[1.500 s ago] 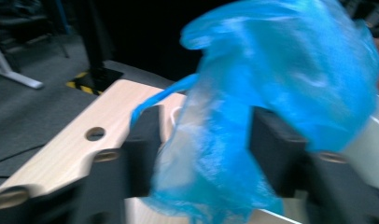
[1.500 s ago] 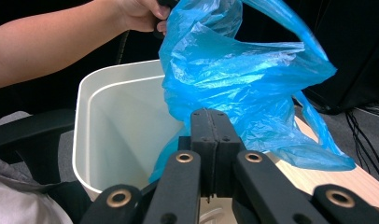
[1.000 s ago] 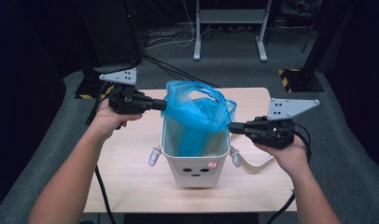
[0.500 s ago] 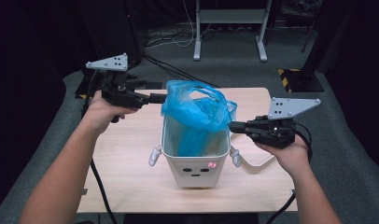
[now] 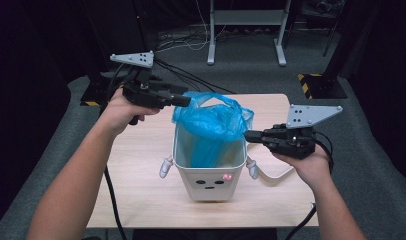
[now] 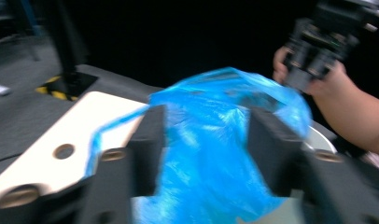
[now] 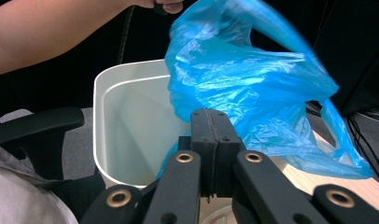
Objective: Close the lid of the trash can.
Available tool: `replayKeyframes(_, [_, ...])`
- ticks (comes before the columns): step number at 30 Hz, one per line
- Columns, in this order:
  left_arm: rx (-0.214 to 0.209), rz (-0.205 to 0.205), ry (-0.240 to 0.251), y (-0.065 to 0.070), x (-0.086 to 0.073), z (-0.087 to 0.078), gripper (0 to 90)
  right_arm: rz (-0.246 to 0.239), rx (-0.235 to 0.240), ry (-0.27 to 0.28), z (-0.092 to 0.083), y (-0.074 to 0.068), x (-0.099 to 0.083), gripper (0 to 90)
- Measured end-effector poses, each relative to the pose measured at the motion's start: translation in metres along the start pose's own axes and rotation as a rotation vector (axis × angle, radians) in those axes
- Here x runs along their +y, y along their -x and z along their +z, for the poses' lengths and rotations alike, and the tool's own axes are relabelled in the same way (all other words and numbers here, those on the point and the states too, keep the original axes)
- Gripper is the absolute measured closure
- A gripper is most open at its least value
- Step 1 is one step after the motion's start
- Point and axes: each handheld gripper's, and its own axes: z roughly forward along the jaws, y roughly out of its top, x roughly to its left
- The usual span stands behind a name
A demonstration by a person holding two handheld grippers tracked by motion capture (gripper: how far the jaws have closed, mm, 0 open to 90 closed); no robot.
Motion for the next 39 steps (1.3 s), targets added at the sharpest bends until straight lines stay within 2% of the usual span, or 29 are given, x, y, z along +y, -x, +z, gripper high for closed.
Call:
replayKeyframes(4, [-0.015, 0.005, -0.017, 0.003, -0.003, -0.001, 80.5, 0.002, -0.002, 0.004, -0.001, 0.0, 0.0, 90.0])
replayKeyframes(7, [-0.017, 0.026, -0.029, 0.008, -0.009, -0.003, 88.5, -0.001, -0.001, 0.007, -0.002, -0.003, -0.001, 90.0])
replayKeyframes(14, [-0.051, 0.052, 0.01, 0.027, -0.027, -0.018, 89.2, 0.002, 0.001, 0.014, -0.007, -0.008, -0.005, 90.0])
replayKeyframes(17, [-0.067, 0.051, 0.027, 0.035, -0.037, -0.023, 89.2, 0.001, 0.006, 0.017, -0.009, -0.012, -0.008, 90.0])
replayKeyframes(20, [-0.07, 0.063, 0.022, 0.045, -0.047, -0.026, 89.2, -0.002, 0.01, 0.012, -0.01, -0.017, -0.011, 90.0])
replayKeyframes(24, [-0.092, 0.071, 0.045, 0.057, -0.059, -0.029, 89.3, -0.002, 0.014, 0.015, -0.011, -0.022, -0.015, 89.9])
replayKeyframes(25, [-0.092, 0.071, 0.045, 0.057, -0.059, -0.029, 89.3, 0.0, 0.017, 0.016, -0.012, -0.023, -0.016, 89.9])
replayKeyframes(29, [-0.11, 0.096, 0.043, 0.072, -0.068, -0.031, 89.2, -0.005, 0.03, 0.016, -0.014, -0.029, -0.016, 89.7])
replayKeyframes(32, [-0.12, 0.1, 0.047, 0.078, -0.073, -0.031, 89.2, -0.009, 0.037, 0.023, -0.015, -0.033, -0.017, 85.5])
replayKeyframes(36, [-0.133, 0.097, 0.044, 0.082, -0.082, -0.029, 89.2, 0.0, 0.065, 0.014, -0.013, -0.037, -0.017, 72.4])
replayKeyframes(37, [-0.133, 0.097, 0.044, 0.082, -0.082, -0.029, 89.2, 0.0, 0.065, 0.014, -0.013, -0.037, -0.017, 72.4])
replayKeyframes(38, [-0.139, 0.098, 0.042, 0.083, -0.085, -0.028, 89.2, 0.005, 0.065, 0.009, -0.012, -0.038, -0.016, 64.9])
replayKeyframes(39, [-0.143, 0.1, 0.041, 0.084, -0.086, -0.028, 89.2, 0.008, 0.064, 0.012, -0.013, -0.039, -0.015, 62.8])
